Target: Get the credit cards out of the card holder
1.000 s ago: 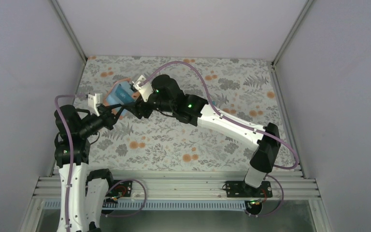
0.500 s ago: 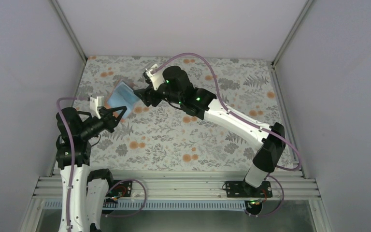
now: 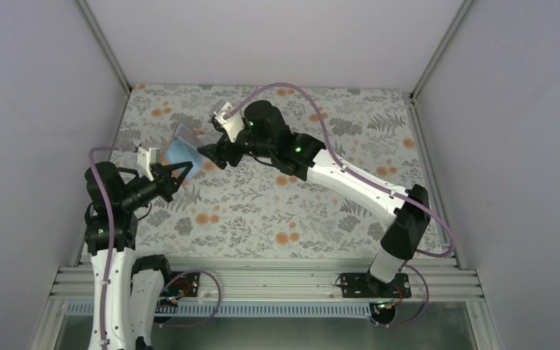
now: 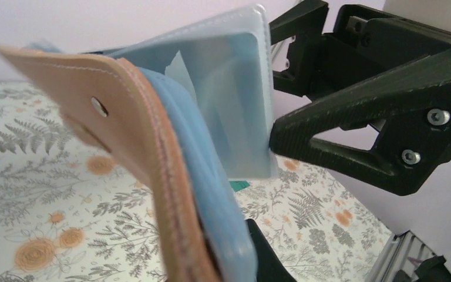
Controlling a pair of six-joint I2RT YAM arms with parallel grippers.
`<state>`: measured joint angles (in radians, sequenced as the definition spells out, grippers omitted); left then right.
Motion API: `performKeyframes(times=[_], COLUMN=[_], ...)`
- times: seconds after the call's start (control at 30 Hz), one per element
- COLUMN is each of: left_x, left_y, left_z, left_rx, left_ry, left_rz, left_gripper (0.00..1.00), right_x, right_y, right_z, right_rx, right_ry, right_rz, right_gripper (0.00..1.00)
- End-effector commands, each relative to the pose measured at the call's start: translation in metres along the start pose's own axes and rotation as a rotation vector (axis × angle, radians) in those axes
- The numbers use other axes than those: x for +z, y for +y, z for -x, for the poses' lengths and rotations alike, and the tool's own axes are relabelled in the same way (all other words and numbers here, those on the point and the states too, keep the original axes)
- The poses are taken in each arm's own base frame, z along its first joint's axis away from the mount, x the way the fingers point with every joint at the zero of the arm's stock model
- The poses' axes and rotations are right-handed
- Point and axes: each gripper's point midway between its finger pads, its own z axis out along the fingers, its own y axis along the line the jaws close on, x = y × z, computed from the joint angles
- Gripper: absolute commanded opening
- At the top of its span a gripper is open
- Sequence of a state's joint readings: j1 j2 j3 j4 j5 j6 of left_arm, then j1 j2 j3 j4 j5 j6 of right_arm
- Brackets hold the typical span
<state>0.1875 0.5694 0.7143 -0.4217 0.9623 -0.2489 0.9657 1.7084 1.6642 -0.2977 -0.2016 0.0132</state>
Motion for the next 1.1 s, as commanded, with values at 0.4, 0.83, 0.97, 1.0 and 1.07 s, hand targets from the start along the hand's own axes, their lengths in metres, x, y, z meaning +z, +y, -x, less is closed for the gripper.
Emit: performKeyframes(times=[0.4,0.83,0.97,1.0,1.07], left_x=[-0.004,-0.014,-0.019,-0.02,-0.021], left_y=[-0.031,-0.065,-0.075,-0.077,-0.08], left_z=[0.015,0.008,0.007,0.008,0.007], left_rx=[0.293,0.383,0.403,0.413,0.425], left_ry=[-0.064,-0.04,-0.033,-0.032,-0.03], left_rz=[-0.147,-0.322,-0.357,-0.36,-0.367], left_gripper=[0.03,0.02,0.02,0.02,0.02], right_x=[-0.011,-0.09,-0.085,-0.083,-0.079], right_y=[0.057,0.104,0.096,0.091,0.087], right_z=[-0.006,0.019,0.022,0.022,0.021], right_rx=[-0.136,-0.166,-0.118,-0.101,-0.081], right_ry=[0.004,-0.101,-0.077,-0.071,-0.058], right_rz=[0.225,0.585,0.59,0.584,0.578], right_gripper=[0.81,0.69,0.63,0.61,0.58])
